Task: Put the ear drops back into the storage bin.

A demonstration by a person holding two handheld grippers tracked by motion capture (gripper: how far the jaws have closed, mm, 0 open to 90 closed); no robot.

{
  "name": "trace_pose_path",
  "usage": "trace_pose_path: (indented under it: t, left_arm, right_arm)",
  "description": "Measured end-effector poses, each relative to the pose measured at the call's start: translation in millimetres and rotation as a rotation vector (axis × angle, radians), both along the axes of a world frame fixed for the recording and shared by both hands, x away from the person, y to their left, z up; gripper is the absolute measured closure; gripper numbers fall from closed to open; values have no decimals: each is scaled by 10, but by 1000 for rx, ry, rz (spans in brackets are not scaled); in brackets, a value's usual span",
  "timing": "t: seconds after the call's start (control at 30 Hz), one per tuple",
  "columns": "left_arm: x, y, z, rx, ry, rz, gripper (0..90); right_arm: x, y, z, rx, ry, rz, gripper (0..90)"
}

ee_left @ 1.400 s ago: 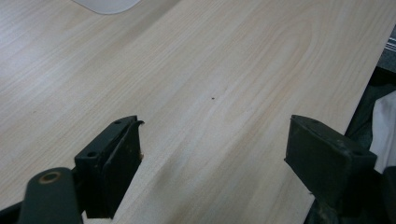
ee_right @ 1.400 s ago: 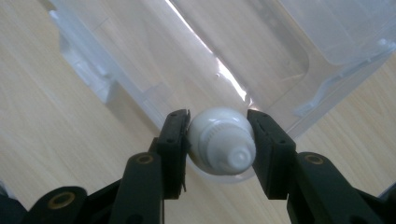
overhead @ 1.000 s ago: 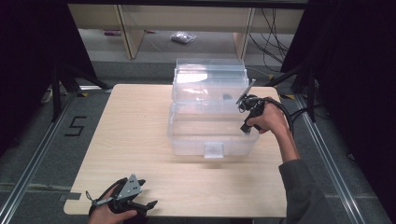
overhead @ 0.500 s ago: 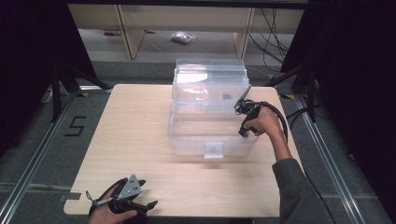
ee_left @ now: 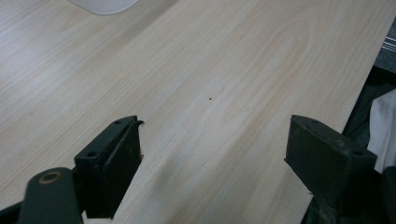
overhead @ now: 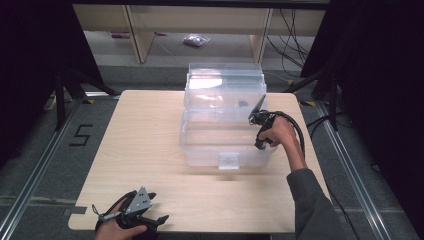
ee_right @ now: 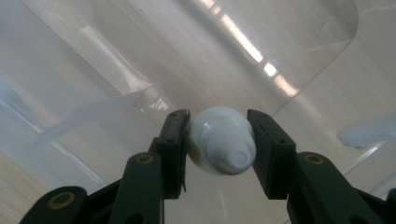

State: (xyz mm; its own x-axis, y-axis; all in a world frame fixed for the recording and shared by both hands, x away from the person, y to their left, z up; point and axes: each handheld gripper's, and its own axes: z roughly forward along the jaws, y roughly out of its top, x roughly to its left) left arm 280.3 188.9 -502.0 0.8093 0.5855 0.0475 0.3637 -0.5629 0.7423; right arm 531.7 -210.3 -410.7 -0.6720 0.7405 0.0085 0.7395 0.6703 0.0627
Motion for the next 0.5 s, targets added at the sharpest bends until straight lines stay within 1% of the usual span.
trace_pose_path:
  t: [0.07, 0.1, 0.13, 0.17, 0.2, 0.23, 0.27, 0.3, 0.33, 0.37, 0.4, 0.43, 0.47, 0.5]
  left_arm:
    - [0, 0, 0, 0, 0, -1, 177]
    - [0, 0, 0, 0, 0, -1, 177]
    - [0, 0, -1, -1, 1, -1, 177]
    - [3, -1, -2, 0, 3, -5, 177]
    - [1, -3, -1, 1, 10, -6, 177]
    - [-3, -3, 0, 1, 6, -8, 177]
    - [-2, -3, 0, 3, 3, -6, 177]
    - [2, -2, 1, 3, 6, -8, 177]
    - [5, 0, 2, 11, 3, -7, 177]
    - [6, 2, 2, 10, 4, -8, 177]
    - [5, 2, 2, 10, 4, -7, 177]
    - [5, 1, 2, 10, 4, -6, 177]
    - [4, 0, 2, 5, 3, -4, 177]
    - [-2, -1, 3, 0, -1, 0, 177]
  right_arm:
    - [1, 16, -6, -3, 16, -22, 603]
    - [24, -12, -36, -9, 8, 11, 603]
    - [25, -12, -46, 0, 8, 12, 603]
    - [15, 11, -34, -6, 23, -22, 603]
    - [30, -3, -46, -4, 11, -6, 603]
    - [69, -27, -66, 12, -13, 60, 603]
    - [50, -27, -68, 2, 11, 24, 603]
    - [46, -18, -81, -4, 10, 7, 603]
    - [46, -13, -89, -2, 18, -5, 603]
    - [47, -20, -107, 5, 17, 4, 603]
    - [39, -1, -110, 3, 25, -23, 603]
    - [53, -29, -123, -10, 10, 11, 603]
    - [49, -23, -125, -1, 16, 3, 603]
    - [38, -6, -127, 4, 28, -22, 603]
